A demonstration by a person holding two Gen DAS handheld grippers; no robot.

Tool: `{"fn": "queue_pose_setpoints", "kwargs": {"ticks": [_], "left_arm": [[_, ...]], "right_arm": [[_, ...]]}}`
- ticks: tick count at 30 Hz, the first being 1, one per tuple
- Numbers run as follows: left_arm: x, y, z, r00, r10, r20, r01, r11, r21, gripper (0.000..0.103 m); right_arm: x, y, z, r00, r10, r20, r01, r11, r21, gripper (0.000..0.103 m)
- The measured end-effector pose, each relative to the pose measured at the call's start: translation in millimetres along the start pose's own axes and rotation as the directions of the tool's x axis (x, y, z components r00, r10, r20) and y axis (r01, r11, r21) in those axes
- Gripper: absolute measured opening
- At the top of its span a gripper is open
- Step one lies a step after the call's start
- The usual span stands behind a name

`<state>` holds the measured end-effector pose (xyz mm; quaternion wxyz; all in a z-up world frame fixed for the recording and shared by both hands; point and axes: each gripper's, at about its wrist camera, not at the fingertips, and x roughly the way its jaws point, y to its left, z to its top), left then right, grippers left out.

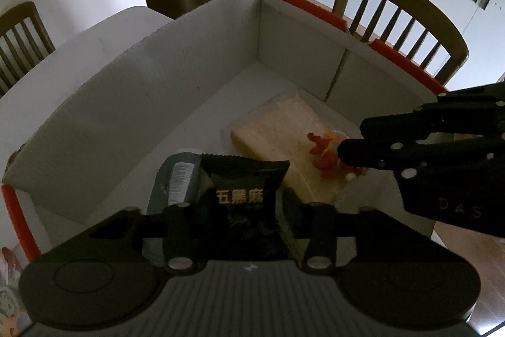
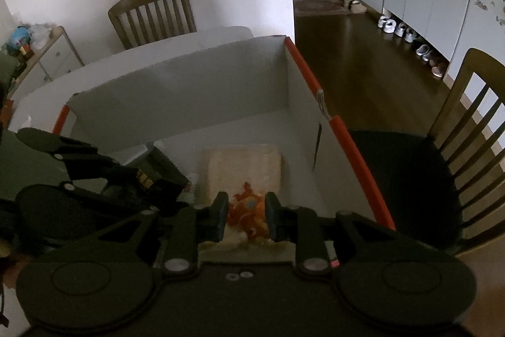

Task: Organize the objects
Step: 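Lower both items into the shoebox and open both grippers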

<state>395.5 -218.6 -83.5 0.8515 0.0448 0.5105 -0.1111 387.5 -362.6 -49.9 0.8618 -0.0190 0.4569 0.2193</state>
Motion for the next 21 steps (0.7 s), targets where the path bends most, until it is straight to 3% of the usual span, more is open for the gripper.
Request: {"fn": "queue_pose_setpoints", "kwargs": {"ticks": [2,12,21], "left_arm": [[-3,1,-1,1.0,-0.005,0.015,0.005,1.0,-0.009,0.062],[-35,6,-10,0.995,-0.015,0.097,0.021,0.998,-0.056,0.063],[-79,13,-24,0.981,-0.024,0.193,0.042,0.995,-0.089,0.062]], "right_arm": [[-3,1,0,1.0,-0.001,0.002,0.001,1.0,-0.003,0.027],[-32,10,-3,0.999,0.011,0.041,-0.011,1.0,-0.014,0.034],[-61,28,-3,0.996,0.031,0.084,-0.028,0.999,-0.035,0.043]]}}
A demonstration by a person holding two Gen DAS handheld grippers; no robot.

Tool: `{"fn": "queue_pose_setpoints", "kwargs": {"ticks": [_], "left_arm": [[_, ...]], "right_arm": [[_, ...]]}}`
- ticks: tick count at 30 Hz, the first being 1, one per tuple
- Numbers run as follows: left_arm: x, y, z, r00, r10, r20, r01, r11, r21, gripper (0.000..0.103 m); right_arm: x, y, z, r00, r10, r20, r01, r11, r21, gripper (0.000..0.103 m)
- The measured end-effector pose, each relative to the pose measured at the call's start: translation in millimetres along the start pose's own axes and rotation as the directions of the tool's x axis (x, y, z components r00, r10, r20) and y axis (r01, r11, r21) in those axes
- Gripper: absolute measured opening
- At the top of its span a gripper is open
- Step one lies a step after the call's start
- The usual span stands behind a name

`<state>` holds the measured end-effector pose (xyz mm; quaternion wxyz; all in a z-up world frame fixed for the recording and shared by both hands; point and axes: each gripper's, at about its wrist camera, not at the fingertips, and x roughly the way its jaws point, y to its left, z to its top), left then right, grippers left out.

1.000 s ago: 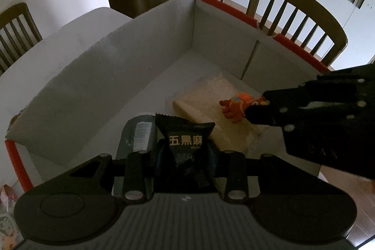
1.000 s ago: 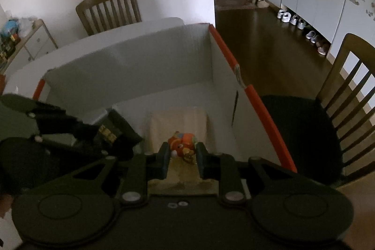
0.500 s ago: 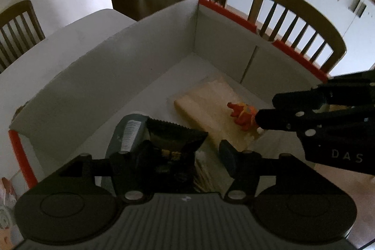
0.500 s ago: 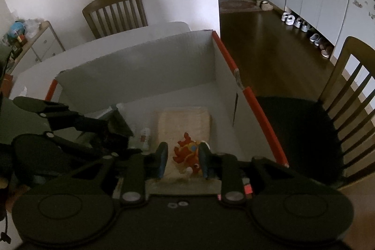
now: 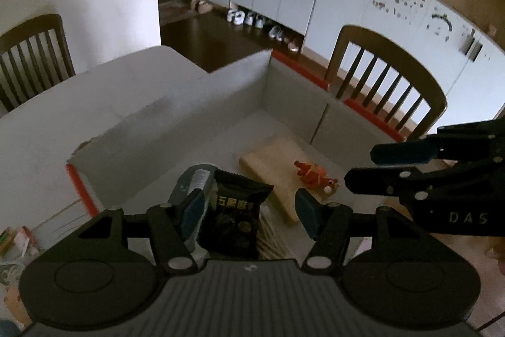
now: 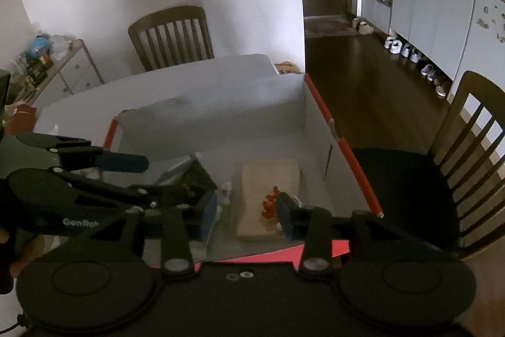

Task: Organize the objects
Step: 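Lower both items into the shoebox and open both grippers, then move both grippers back over the table toward the tan plush toy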

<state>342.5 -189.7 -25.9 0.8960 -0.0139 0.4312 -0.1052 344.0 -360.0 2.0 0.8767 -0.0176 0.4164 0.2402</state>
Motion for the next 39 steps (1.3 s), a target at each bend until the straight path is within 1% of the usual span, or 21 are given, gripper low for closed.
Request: {"fn": "queue_pose_setpoints", "kwargs": {"ticks": [6,8,12,15,17,23,24,26,31,34,36,39], "left_arm": [[-30,7,-10,0.999,-0.016,0.047,0.016,1.0,-0.009,0.063],[-40,10,-14,0.998,-0.021,0.06,0.021,1.0,-0.011,0.063],[-63,19,-24,0.996,-0.019,0.088,0.02,1.0,-0.012,0.07],[-77,28,-35,0.995,-0.03,0.097,0.033,0.999,-0.026,0.072],[-85,35,-42,0.995,-0.023,0.098,0.027,0.999,-0.036,0.076],[-107,61,-68,0.995,0.003,0.098,0.005,0.997,-0.072,0.077],[-110,66,-72,0.995,0.006,0.095,0.001,0.997,-0.076,0.078],[-116,75,-80,0.995,0.016,0.094,-0.008,0.996,-0.084,0.082],[-132,108,-103,0.995,0.045,0.088,-0.035,0.994,-0.104,0.084],[-138,126,-115,0.994,0.056,0.089,-0.045,0.992,-0.12,0.092],[-141,138,-124,0.995,0.059,0.084,-0.048,0.991,-0.125,0.101],[-144,154,-136,0.995,0.055,0.088,-0.042,0.99,-0.137,0.101]], "right_arm": [[-15,21,-2,1.0,0.014,0.022,-0.013,1.0,-0.014,0.05],[-18,28,-5,0.999,0.022,0.024,-0.022,1.0,-0.018,0.055],[-27,45,-8,0.999,0.024,0.04,-0.023,0.999,-0.023,0.06],[-31,58,-11,0.998,0.023,0.051,-0.022,0.999,-0.028,0.067],[-33,68,-14,0.998,0.021,0.057,-0.02,0.999,-0.032,0.074],[-33,102,-21,0.998,0.026,0.065,-0.023,0.999,-0.037,0.083],[-33,107,-23,0.997,0.029,0.066,-0.026,0.999,-0.039,0.084],[-33,120,-26,0.997,0.031,0.071,-0.028,0.999,-0.047,0.091],[-31,149,-35,0.996,0.032,0.079,-0.026,0.997,-0.075,0.099],[-26,165,-39,0.997,0.038,0.065,-0.032,0.995,-0.092,0.099],[-22,176,-40,0.997,0.042,0.058,-0.036,0.995,-0.098,0.099],[-14,189,-41,0.998,0.043,0.045,-0.038,0.994,-0.106,0.099]]}}
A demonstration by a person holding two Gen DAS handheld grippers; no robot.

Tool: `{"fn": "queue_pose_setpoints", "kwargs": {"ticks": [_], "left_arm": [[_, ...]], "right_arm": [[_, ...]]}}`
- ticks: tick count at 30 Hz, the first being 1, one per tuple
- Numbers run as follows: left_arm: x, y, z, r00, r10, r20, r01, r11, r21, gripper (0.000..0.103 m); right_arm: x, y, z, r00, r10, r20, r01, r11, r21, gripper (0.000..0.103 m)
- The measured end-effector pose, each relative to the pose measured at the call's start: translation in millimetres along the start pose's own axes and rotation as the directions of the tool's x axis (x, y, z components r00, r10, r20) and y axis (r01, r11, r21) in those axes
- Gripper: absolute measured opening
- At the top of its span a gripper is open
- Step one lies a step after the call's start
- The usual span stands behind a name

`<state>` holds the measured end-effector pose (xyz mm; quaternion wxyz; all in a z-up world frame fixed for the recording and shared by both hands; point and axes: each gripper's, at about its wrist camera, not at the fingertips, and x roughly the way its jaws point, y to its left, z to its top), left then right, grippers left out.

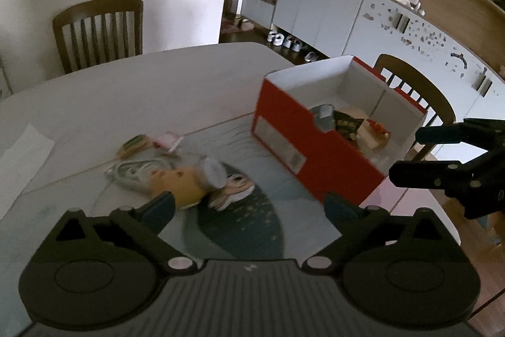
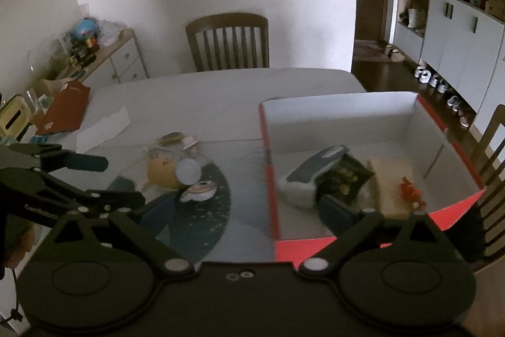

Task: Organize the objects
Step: 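Move both grippers back over the table toward the tan plush toy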

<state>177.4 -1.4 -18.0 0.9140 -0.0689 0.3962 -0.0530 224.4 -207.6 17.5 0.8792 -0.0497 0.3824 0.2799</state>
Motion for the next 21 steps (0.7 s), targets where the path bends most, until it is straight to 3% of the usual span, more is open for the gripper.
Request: {"fn": "queue_pose_setpoints", "kwargs": {"ticks": [10,21], "left_arm": [[18,50,-7,0.999,0.04,-0.03,-0.04,0.999,0.003,0.102],[61,77,-5,0.996,0.064,-0.069,-0.062,0.997,0.041,0.102]], "right_arm": [[40,46,-9,0.998,0.003,-0.061,-0.007,0.997,-0.072,0.098],[92,67,-10,0.994,-0.004,-0.113,-0.016,0.985,-0.17,0.096]]}}
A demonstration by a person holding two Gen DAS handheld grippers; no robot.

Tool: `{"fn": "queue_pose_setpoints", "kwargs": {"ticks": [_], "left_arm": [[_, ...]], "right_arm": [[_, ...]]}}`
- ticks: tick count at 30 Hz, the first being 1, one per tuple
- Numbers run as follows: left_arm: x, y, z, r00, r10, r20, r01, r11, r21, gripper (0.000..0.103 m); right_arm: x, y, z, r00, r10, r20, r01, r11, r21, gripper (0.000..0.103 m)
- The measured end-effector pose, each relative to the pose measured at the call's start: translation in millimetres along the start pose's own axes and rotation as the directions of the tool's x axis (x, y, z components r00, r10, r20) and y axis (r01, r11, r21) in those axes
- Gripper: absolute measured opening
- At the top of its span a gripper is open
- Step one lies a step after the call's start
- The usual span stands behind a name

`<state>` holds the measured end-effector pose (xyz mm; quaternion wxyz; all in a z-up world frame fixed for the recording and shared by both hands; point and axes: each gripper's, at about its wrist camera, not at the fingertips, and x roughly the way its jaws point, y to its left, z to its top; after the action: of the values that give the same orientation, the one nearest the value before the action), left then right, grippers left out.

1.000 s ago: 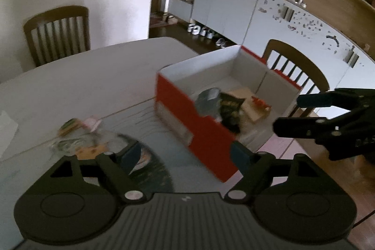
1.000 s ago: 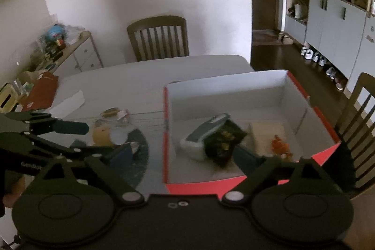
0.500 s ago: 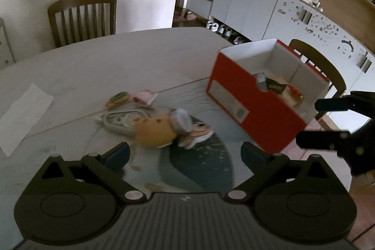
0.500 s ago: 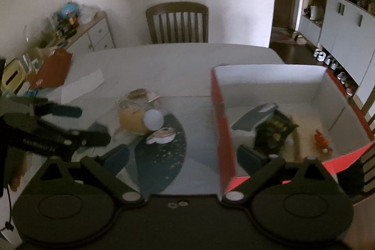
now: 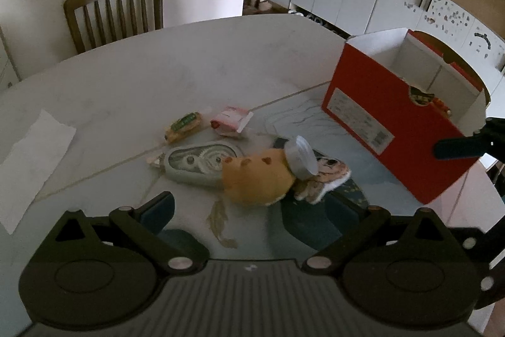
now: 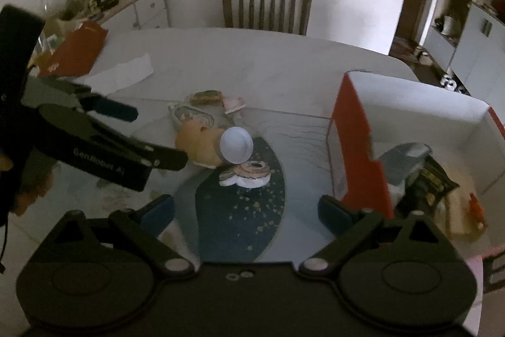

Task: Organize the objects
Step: 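Move both grippers back over the table toward the tan plush toy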

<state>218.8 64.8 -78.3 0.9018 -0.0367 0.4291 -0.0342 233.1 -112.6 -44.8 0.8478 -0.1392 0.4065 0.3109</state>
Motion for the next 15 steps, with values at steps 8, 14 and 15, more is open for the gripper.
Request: {"fn": "queue_pose_setpoints", "kwargs": {"ticks": [8,14,15], "left_arm": [[29,11,8,0.999,-0.033,-0.026,0.033,0.999,0.015,0.102],[44,16,12,0.997,-0.068,-0.038,0.069,0.998,0.004,0.102],[45,17,12,0.997,-0.074,-0.038,0.075,0.997,0.006,0.102]], "right_arm": [[37,-4,7,1.0,0.013,-0.026,-0.014,0.998,-0.061,0.089],[59,-1,12,0.999,0.019,-0.041,-0.023,0.993,-0.113,0.085],[62,-2,12,0.999,0.023,-0.046,-0.028,0.993,-0.111,0.084]]}}
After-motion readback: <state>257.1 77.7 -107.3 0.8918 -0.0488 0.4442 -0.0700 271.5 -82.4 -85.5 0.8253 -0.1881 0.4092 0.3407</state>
